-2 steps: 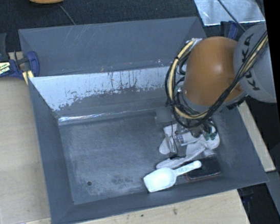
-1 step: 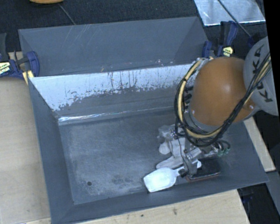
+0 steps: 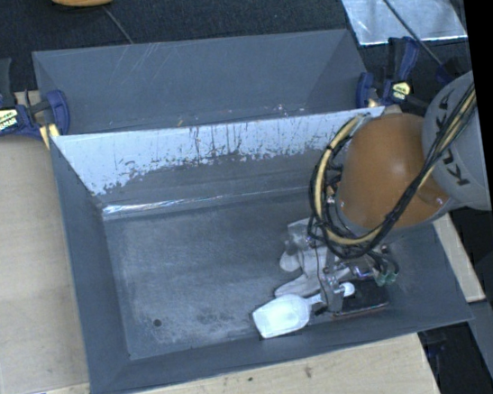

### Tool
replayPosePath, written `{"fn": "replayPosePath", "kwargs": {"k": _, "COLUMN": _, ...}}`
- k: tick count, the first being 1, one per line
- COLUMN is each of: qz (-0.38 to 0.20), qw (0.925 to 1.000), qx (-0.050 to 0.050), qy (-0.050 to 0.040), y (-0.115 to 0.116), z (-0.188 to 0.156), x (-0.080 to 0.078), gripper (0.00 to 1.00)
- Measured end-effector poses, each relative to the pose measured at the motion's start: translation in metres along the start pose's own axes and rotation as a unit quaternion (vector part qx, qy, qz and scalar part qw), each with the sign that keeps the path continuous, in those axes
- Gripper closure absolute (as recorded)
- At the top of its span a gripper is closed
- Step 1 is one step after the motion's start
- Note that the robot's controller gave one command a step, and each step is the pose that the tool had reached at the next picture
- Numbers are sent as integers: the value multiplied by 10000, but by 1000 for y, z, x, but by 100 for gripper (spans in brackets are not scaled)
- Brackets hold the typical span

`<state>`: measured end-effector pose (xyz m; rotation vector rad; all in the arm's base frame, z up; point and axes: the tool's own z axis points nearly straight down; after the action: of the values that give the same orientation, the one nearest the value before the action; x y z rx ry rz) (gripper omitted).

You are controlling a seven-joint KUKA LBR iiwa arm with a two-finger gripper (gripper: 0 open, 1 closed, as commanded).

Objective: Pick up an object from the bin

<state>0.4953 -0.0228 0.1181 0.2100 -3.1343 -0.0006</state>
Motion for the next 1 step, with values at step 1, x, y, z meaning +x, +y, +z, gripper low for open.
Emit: {"fn": "replayPosePath", "kwargs": {"k": 1, "qz": -608, "qw": 9981, "qx": 17, "qy": -33, "y": 29, "z": 48, "x": 2, "gripper": 0}}
